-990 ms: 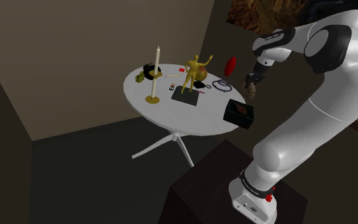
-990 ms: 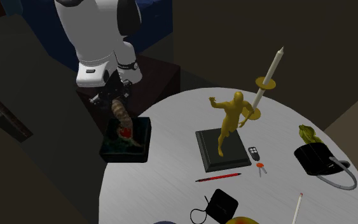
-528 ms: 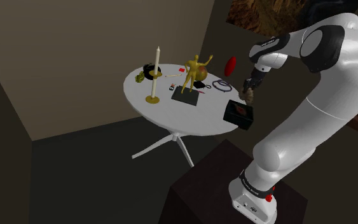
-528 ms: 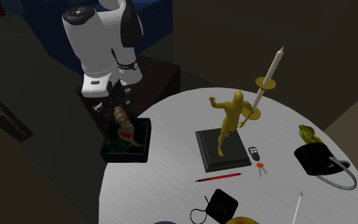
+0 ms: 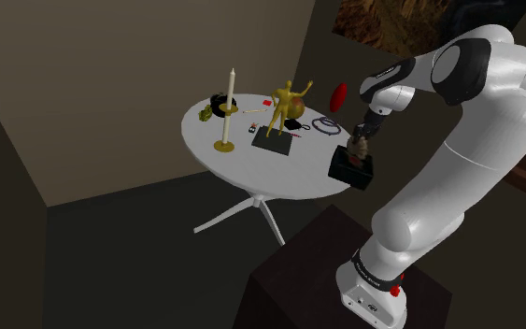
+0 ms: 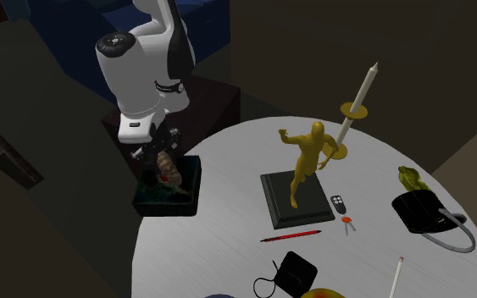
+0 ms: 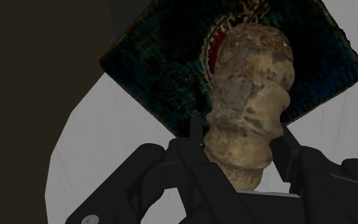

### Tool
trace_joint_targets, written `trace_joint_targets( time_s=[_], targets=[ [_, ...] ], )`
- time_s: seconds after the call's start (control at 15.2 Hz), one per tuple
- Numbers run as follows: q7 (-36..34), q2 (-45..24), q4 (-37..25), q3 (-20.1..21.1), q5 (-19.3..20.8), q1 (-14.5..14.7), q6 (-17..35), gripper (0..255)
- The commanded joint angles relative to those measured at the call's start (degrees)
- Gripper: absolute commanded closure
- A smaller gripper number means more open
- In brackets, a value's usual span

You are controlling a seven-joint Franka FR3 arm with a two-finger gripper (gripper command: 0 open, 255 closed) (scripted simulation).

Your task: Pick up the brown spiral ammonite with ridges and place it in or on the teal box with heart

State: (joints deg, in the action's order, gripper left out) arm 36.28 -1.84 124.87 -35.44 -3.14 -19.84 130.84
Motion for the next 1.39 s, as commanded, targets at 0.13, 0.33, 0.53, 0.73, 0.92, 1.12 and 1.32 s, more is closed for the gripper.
trace_joint_targets(
  time_s=[0.13,0.33,0.53,0.73,0.92,1.12,1.32],
  targets=[
    [0.16,-0.16,0.22,-0.02,-0.17,-0.03,0.41,255],
    [0.16,-0.16,0.22,-0.02,-0.17,-0.03,0.41,255],
    [0.16,-0.17,0.23,-0.02,-0.17,-0.04,0.41,0],
    [0.16,-0.17,0.22,-0.02,-0.17,-0.03,0.41,0],
    [-1.97,3.66,-2.14,0.05,2.83,0.21,-5.03,0],
    [-2.42,4.55,-2.88,0.17,3.46,0.2,-6.48,0],
    [-2.42,4.54,-2.88,0.17,3.46,0.2,-6.48,0]
  ],
)
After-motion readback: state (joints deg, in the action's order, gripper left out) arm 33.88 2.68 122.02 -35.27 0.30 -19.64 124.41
